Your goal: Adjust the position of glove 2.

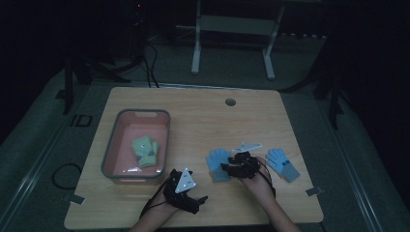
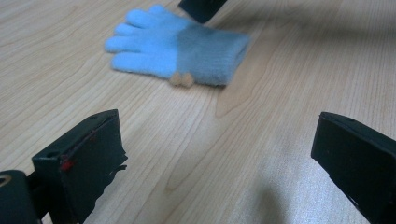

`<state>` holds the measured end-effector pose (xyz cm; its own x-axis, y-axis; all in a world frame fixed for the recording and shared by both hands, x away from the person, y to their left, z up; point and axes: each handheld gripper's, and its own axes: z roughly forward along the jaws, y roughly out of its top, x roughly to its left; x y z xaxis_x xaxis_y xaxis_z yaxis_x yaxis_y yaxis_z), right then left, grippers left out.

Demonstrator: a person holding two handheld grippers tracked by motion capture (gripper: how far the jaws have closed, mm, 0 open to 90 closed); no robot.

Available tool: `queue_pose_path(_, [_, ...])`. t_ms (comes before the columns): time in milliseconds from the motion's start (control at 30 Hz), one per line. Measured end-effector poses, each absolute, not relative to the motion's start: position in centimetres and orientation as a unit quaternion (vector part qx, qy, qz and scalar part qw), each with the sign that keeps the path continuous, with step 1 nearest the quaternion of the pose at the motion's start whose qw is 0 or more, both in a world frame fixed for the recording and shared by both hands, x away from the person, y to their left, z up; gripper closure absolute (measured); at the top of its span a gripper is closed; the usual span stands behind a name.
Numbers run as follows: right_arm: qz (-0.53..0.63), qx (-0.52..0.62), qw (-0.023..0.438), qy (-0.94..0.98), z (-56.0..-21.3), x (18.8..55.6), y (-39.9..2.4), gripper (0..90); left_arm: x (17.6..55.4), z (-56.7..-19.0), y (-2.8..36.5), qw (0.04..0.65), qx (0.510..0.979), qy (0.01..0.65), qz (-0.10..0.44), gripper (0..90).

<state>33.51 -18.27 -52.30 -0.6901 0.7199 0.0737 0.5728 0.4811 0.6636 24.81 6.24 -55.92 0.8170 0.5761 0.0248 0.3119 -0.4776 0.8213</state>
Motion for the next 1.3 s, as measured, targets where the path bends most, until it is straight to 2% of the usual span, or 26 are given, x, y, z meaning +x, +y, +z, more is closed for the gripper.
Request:
queue_pose_path(433, [0.358,0.332,0.133,0.862,-50.9,33.9,-23.0,58.4,24.8,-56.0,6.2,0.437,0.848,0.260,0.152,2.6])
queue_pose_path(800, [0.357,0.344,0.159,0.854,-49.6,34.7,-29.8,59.5,24.8,-56.2,6.0,0.435,0.850,0.258,0.148,2.6])
queue_pose_path(833, [0.359,0.346,0.159,0.852,-49.4,34.8,-31.4,59.2,24.8,-56.2,6.0,0.434,0.850,0.258,0.148,2.6])
queue_pose_path(1300, [0.332,0.388,0.144,0.848,-51.4,35.6,-37.9,59.5,24.9,-56.3,6.1,0.433,0.850,0.261,0.148,2.6])
